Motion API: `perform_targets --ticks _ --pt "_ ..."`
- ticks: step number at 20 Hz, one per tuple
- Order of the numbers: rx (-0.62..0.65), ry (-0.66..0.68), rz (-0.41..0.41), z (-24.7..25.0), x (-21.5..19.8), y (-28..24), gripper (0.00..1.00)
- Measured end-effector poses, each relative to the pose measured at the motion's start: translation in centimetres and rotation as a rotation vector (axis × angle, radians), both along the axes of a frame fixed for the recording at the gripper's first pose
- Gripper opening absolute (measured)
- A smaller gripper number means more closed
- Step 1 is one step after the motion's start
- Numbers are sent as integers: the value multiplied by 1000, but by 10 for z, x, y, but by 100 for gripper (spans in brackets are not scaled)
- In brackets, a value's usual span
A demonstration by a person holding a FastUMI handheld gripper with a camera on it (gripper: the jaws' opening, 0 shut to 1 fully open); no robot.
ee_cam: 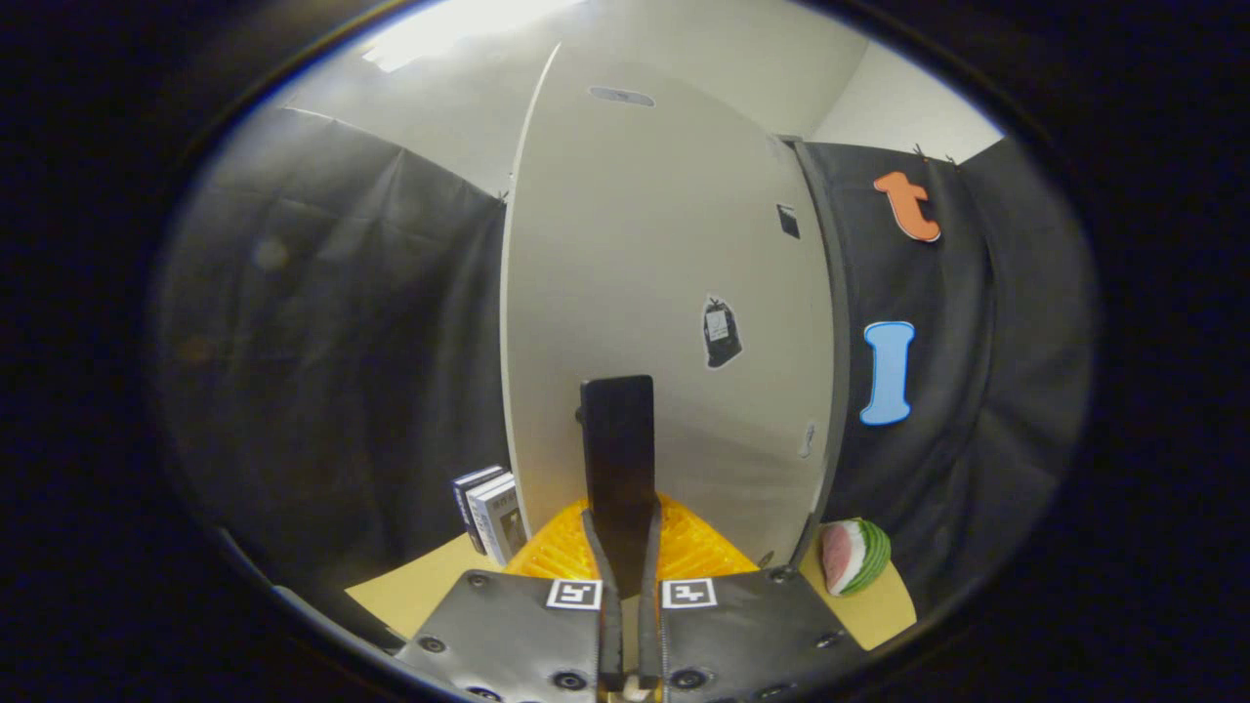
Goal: Open the shoe cabinet door, grab the shoes and put them into the shoe cabinet, then close the shoe cabinet door.
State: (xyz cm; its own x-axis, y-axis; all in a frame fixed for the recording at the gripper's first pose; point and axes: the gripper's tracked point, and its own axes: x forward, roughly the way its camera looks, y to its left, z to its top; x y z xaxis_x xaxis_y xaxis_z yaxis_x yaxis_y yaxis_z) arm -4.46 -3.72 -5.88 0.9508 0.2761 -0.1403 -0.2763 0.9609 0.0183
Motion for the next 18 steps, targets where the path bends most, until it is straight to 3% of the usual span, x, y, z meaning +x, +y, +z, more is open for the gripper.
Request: perform_targets --ticks 8,18 --pt "-22 -8 -123 11 -34 -106 7" --pt "-19 -3 -247 12 -31 -202 4"
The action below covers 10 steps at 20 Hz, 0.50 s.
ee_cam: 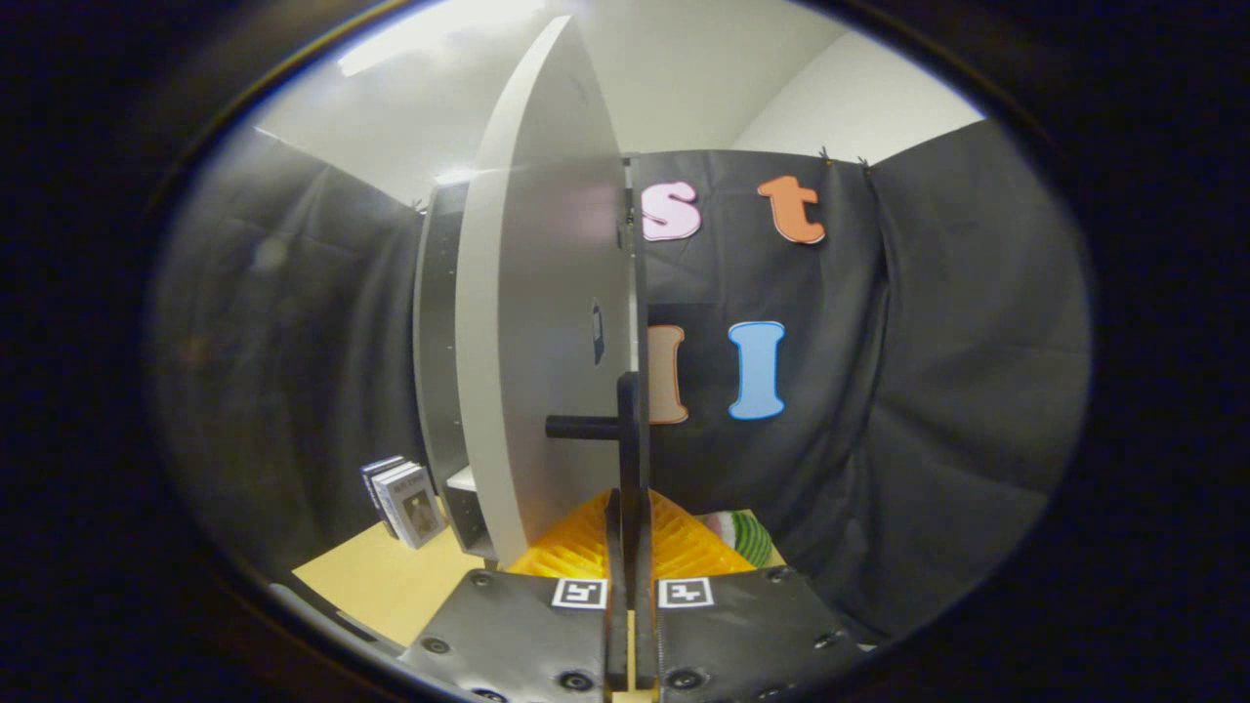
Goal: Open the shoe cabinet door, grab the shoes and put them into the shoe cabinet, then close the shoe cabinet door.
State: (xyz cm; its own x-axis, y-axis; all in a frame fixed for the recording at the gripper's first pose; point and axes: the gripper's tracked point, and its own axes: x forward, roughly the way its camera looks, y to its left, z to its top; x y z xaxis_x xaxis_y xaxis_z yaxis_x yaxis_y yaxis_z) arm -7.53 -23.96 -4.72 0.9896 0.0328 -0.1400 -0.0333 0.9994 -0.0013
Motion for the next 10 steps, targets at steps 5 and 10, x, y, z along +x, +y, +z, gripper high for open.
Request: perform_targets --ticks 5,10 --pt "-11 -8 14 5 -5 -20 2" --pt "-42 -56 29 21 -37 -18 3"
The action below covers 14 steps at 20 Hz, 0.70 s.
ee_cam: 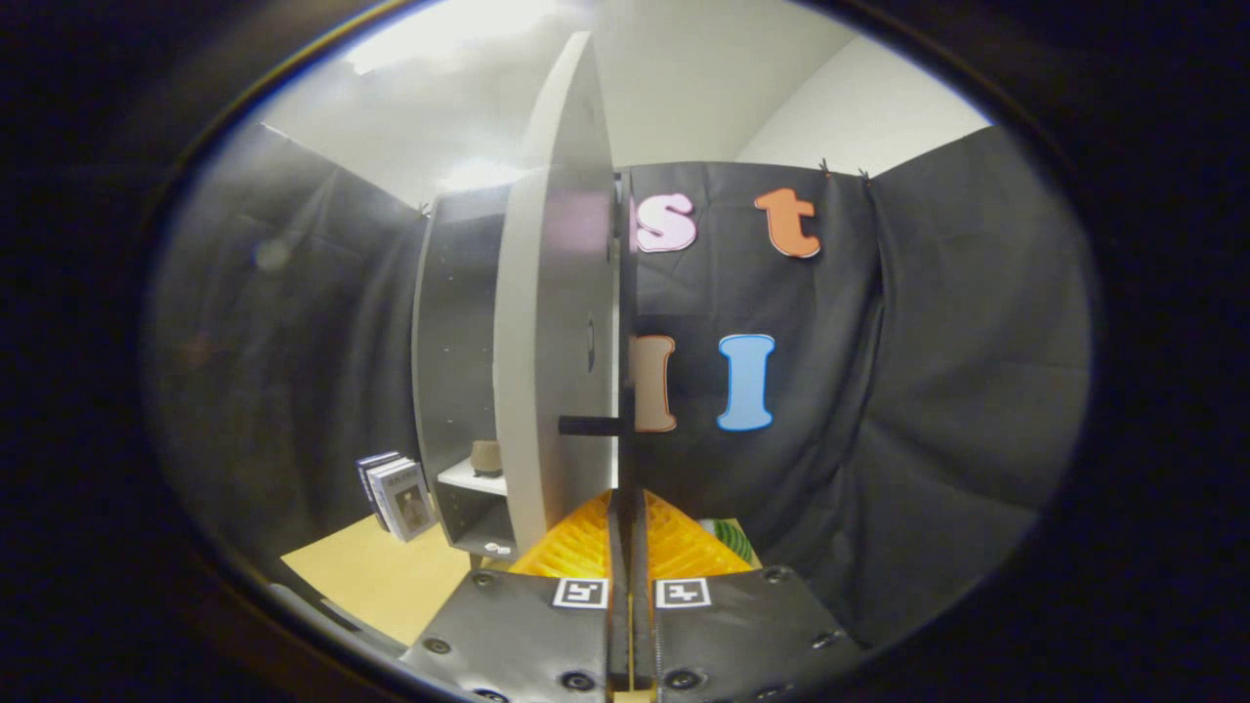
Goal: Open the shoe cabinet door, grab the shoes and put them into the shoe cabinet, then close the shoe cabinet door.
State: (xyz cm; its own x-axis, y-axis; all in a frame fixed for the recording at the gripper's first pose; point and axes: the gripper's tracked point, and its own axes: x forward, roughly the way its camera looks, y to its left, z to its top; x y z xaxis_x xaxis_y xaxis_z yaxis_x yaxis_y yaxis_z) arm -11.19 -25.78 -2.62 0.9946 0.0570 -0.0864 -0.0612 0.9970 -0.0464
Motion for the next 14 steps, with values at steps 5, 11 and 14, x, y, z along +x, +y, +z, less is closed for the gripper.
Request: perform_targets --ticks 5,11,14 --pt "1 -7 -12 -3 -43 17 3" --pt "14 19 2 -40 -54 96 3" --pt "36 71 -15 -79 -49 143 3"
